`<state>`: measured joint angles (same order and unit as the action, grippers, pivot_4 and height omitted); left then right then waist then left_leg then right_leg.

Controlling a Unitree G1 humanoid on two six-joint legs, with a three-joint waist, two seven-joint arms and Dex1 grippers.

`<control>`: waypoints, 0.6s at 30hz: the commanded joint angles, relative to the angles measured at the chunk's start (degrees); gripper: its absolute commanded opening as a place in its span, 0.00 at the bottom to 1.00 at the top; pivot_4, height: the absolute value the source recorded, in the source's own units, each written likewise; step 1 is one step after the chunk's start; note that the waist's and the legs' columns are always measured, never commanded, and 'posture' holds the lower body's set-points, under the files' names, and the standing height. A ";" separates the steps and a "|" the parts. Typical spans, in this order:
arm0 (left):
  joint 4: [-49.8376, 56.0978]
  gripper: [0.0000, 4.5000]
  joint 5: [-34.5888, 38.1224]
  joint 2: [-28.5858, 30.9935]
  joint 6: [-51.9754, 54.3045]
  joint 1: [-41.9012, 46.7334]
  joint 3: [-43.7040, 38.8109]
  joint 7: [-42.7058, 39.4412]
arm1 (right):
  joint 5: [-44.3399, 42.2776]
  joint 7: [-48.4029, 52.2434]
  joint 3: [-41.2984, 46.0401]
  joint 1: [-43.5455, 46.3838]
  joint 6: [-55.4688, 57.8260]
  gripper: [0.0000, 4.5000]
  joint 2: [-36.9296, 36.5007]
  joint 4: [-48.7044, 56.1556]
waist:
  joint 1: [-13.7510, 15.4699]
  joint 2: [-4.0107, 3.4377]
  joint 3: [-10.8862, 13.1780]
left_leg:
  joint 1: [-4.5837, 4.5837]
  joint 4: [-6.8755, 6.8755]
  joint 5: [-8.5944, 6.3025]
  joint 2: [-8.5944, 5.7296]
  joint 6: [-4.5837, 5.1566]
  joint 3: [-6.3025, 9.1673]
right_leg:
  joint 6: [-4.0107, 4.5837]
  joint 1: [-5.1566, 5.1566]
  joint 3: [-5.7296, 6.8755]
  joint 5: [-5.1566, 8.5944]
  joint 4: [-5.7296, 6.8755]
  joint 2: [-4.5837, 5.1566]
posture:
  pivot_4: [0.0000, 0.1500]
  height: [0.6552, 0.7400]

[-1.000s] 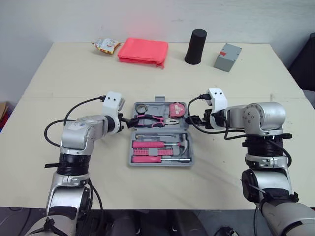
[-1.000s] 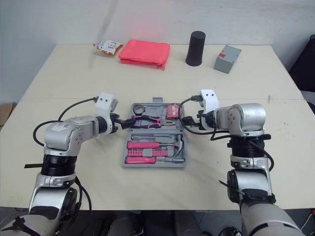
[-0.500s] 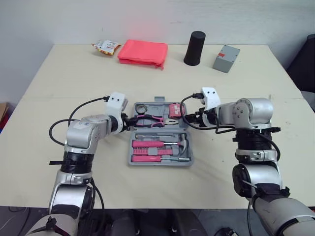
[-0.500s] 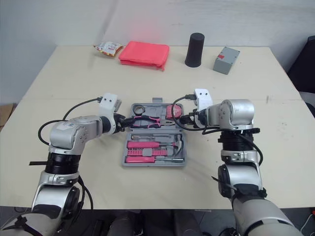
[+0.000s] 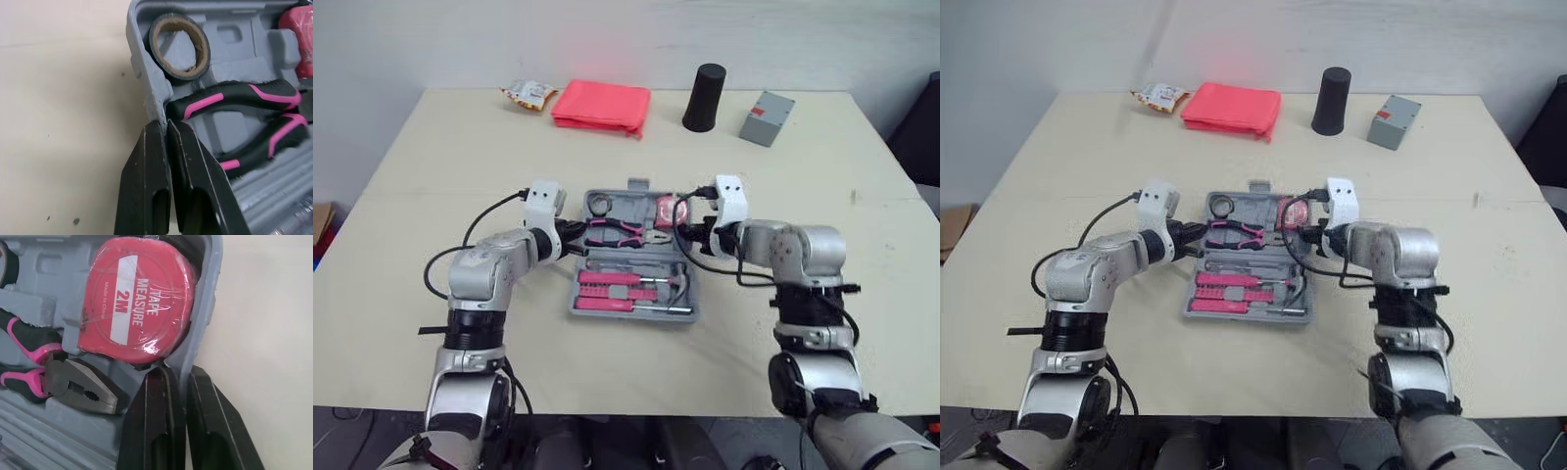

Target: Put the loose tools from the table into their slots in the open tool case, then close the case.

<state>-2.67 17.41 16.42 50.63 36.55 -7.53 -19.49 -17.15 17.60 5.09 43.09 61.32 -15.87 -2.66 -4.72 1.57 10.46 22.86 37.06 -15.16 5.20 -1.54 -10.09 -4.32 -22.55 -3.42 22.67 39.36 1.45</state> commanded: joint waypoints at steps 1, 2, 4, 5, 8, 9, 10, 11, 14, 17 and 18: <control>2.54 0.00 -0.44 1.14 -11.65 -2.14 0.98 -4.69 | 3.08 3.70 -2.45 -3.73 -15.04 0.01 -3.04 4.90 | -0.01 0.00 0.01 | 0.04 0.00 0.00 0.00 0.00 0.01 | 0.00 -0.02 0.01 0.00 -0.04 0.00 | 1.00 1.00; 2.42 0.00 -1.04 1.45 -15.22 -2.92 1.53 -5.95 | 3.73 4.22 -2.91 -4.83 -18.04 0.01 -3.60 5.05 | -0.01 0.00 0.01 | 0.07 -0.01 0.00 0.00 0.00 0.01 | 0.00 -0.04 0.01 0.00 -0.06 0.00 | 1.00 1.00; 1.91 0.00 -3.01 2.05 -25.80 -5.33 2.60 -8.35 | 6.46 6.07 -4.91 -7.72 -26.80 0.01 -5.79 4.64 | -0.01 0.01 0.02 | 0.09 -0.06 -0.01 0.01 0.00 0.02 | 0.00 -0.04 0.02 0.00 -0.16 -0.01 | 1.00 1.00; 1.60 0.00 -4.29 2.21 -31.32 -6.90 2.85 -8.74 | 8.77 7.75 -6.47 -9.75 -34.33 0.01 -7.42 3.96 | -0.01 0.00 0.03 | 0.12 -0.08 -0.01 0.01 0.00 0.02 | 0.00 -0.05 0.02 -0.01 -0.21 -0.01 | 1.00 1.00; -0.82 0.00 -7.81 3.40 -46.17 -10.64 4.02 -10.80 | 14.18 10.51 -10.03 -15.30 -53.08 0.01 -11.04 1.28 | -0.04 0.02 0.04 | 0.16 -0.19 -0.04 0.01 0.03 0.02 | -0.02 -0.04 0.03 -0.02 -0.45 -0.01 | 1.00 1.00; -1.94 0.00 -9.91 4.41 -51.42 -12.06 5.09 -11.40 | 15.65 9.97 -10.36 -16.98 -59.47 0.01 -11.58 -0.48 | -0.07 0.02 0.04 | 0.17 -0.26 -0.05 0.02 0.04 0.02 | -0.03 -0.03 0.04 -0.02 -0.53 -0.02 | 1.00 1.00; -3.42 0.00 -13.00 5.98 -58.82 -13.62 6.63 -12.02 | 16.64 9.85 -10.50 -18.62 -65.56 0.01 -11.97 -2.57 | -0.17 0.03 0.04 | 0.17 -0.29 -0.05 0.03 0.04 0.03 | -0.03 -0.02 0.04 -0.03 -0.59 -0.02 | 1.00 1.00; -4.68 0.00 -14.49 6.95 -64.61 -15.09 7.64 -13.14 | 18.99 8.75 -11.05 -19.89 -71.46 0.01 -12.87 -4.95 | -0.18 0.03 0.05 | 0.16 -0.30 -0.06 0.03 0.04 0.03 | -0.03 -0.02 0.04 -0.03 -0.62 -0.03 | 1.00 1.00; -7.59 0.00 -16.53 8.00 -76.02 -17.69 7.54 -12.02 | 26.61 4.26 -12.67 -22.17 -85.72 0.01 -15.67 -12.98 | -0.28 0.03 0.04 | 0.06 -0.28 -0.09 0.04 0.11 0.01 | -0.04 0.10 0.01 -0.05 -0.67 0.00 | 1.00 1.00; -9.41 0.14 -17.14 9.50 -83.01 -19.58 7.13 -12.41 | 30.75 0.44 -12.76 -23.83 -94.79 0.00 -17.63 -18.11 | -0.24 0.05 0.06 | -0.09 -0.14 -0.12 0.08 0.17 0.01 | -0.09 0.32 0.01 -0.13 -0.68 0.00 | 1.00 1.00; -9.76 0.21 -16.40 10.17 -83.36 -20.41 6.91 -13.25 | 28.82 2.90 -13.02 -24.96 -94.99 0.09 -17.90 -18.43 | -0.25 0.09 0.08 | -0.26 -0.13 -0.13 0.08 0.18 0.00 | -0.10 0.51 0.01 -0.14 -0.70 0.00 | 1.00 1.00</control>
<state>-12.72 0.85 25.51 -29.53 16.50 0.56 -32.31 9.24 19.00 -7.36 20.29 -32.25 -31.81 -18.27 -4.97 1.66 10.55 22.26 36.89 -15.30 5.30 -1.35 -10.08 -4.41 -21.69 -3.40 22.53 38.57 1.45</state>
